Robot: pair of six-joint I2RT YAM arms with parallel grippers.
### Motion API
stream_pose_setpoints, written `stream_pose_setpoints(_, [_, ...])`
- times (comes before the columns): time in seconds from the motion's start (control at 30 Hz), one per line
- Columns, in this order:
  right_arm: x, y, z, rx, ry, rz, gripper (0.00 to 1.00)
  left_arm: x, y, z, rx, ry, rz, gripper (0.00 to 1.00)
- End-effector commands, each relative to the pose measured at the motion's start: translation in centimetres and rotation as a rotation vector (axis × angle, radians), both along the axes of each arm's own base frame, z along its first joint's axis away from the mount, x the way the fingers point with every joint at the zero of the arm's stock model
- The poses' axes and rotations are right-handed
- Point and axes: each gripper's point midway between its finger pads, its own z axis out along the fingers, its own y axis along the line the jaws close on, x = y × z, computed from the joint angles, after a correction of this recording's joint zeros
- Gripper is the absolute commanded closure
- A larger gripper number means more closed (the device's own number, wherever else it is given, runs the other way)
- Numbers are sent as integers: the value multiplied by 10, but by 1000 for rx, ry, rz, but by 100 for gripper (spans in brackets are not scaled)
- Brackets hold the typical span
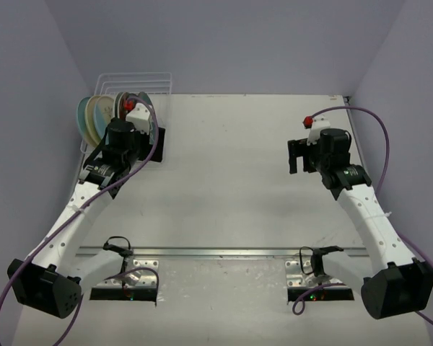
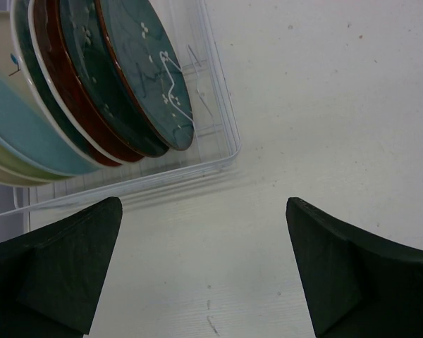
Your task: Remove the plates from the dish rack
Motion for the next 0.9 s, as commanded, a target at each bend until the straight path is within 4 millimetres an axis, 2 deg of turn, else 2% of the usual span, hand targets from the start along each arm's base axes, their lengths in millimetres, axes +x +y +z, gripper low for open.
stream_pose_setpoints(0.0, [9, 1, 17, -3, -31, 15, 1, 10, 5, 24, 0, -83, 33, 0])
stream_pose_setpoints(0.17, [9, 5, 12, 3, -11, 33, 1, 21, 5, 32, 9, -77, 46, 0])
stream_pose_setpoints(0.2, [9, 5, 10, 6, -5, 28, 1, 26, 8, 30, 19, -65, 70, 0])
stream_pose_setpoints(0.3, [8, 3, 4, 9, -8, 13, 1, 43, 15, 45, 40, -78, 136, 1])
stream_pose_setpoints(0.4, [8, 4, 2, 17, -34, 12, 1, 63, 26, 53, 84, -72, 230, 4])
stream_pose_setpoints(0.5, [8, 4, 0, 22, -39, 10, 1, 82, 32, 49, 120, -57, 290, 16])
stream_pose_setpoints(0.53, [9, 4, -2, 21, -30, 9, 1, 87, 32, 54, 119, -65, 299, 18])
stream_pose_setpoints(0.57, [9, 4, -2, 21, -30, 9, 1, 90, 33, 48, 127, -53, 309, 20])
stream_pose_setpoints(0.73, [11, 1, -4, 10, -20, -6, 1, 117, 33, 43, 122, -44, 363, 34])
stream_pose_setpoints(0.87, [12, 1, -6, 12, -16, -11, 1, 135, 31, 29, 131, -14, 381, 46])
